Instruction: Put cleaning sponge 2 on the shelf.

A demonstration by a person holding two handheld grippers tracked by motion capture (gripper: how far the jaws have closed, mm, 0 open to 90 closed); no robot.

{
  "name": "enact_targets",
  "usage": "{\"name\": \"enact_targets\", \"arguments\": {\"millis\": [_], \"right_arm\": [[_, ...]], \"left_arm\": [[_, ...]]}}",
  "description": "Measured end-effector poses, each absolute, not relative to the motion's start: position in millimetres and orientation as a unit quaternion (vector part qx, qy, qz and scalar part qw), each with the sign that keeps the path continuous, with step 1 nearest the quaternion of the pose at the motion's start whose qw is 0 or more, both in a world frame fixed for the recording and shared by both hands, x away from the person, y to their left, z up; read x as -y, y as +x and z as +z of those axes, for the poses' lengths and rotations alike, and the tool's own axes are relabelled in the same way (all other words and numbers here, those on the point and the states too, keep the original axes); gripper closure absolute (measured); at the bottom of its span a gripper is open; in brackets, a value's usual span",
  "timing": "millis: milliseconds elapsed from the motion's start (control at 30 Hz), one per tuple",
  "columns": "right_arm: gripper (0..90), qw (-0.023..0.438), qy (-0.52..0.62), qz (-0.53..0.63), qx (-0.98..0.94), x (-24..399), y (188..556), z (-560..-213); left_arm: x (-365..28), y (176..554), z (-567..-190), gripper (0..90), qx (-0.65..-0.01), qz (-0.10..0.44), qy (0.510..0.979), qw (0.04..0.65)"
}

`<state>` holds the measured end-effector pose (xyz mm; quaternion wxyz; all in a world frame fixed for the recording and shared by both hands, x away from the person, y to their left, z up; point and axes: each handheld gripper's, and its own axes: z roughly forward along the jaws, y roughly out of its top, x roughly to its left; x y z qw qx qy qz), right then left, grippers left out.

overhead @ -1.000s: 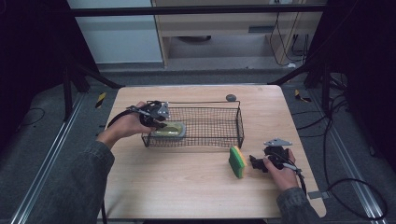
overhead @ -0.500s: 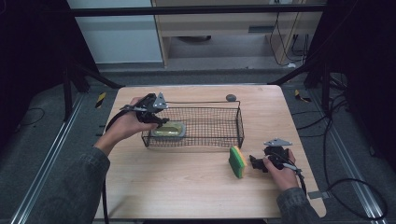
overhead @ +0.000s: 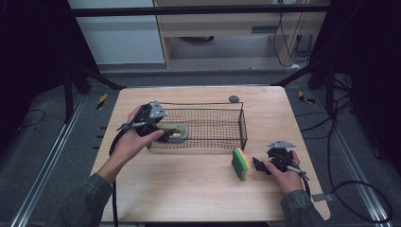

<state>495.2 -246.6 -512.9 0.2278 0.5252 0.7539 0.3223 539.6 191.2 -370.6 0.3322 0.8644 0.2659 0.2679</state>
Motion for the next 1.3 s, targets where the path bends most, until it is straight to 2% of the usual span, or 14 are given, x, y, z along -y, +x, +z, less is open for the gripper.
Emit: {"name": "enact_targets", "arguments": {"millis": [133,267,300,400,433,533,633,667,733,933,1100,1300], "right_arm": [[5.4,0.22,0.532,0.32,-0.753,248,494,-510],[10.8,0.219,0.537,0.301,-0.758,248,491,-501],[14.4,0.226,0.528,0.283,-0.768,244,485,-489],[15.9,0.214,0.526,0.253,-0.783,238,476,-471],[15.9,0.214,0.526,0.253,-0.783,238,476,-471],[19.2,0.197,0.529,0.23,-0.792,231,464,-440],[21.4,0.197,0.526,0.223,-0.797,227,462,-425],[23.4,0.191,0.524,0.224,-0.799,221,460,-406],[24.5,0.189,0.522,0.222,-0.802,218,459,-400],[28.2,0.182,0.505,0.21,-0.817,196,460,-346],[26.5,0.163,0.505,0.218,-0.819,186,465,-336],[24.7,0.147,0.491,0.212,-0.832,162,473,-347]], "left_arm": [[-205,508,-394,4.6,-0.318,0.271,0.835,0.358],[-213,489,-416,5.1,-0.345,0.27,0.83,0.345],[-216,483,-434,5.1,-0.354,0.259,0.836,0.33],[-222,477,-449,5.4,-0.364,0.256,0.839,0.311],[-222,477,-449,5.7,-0.364,0.256,0.839,0.311],[-227,465,-466,5.1,-0.393,0.226,0.833,0.316],[-229,462,-472,5.0,-0.396,0.214,0.837,0.312],[-228,462,-476,4.9,-0.398,0.209,0.838,0.31],[-229,464,-477,4.9,-0.403,0.209,0.836,0.309],[-225,468,-483,4.4,-0.414,0.208,0.836,0.294],[-227,471,-486,4.1,-0.418,0.204,0.837,0.288],[-231,475,-490,3.9,-0.425,0.201,0.837,0.281]]}}
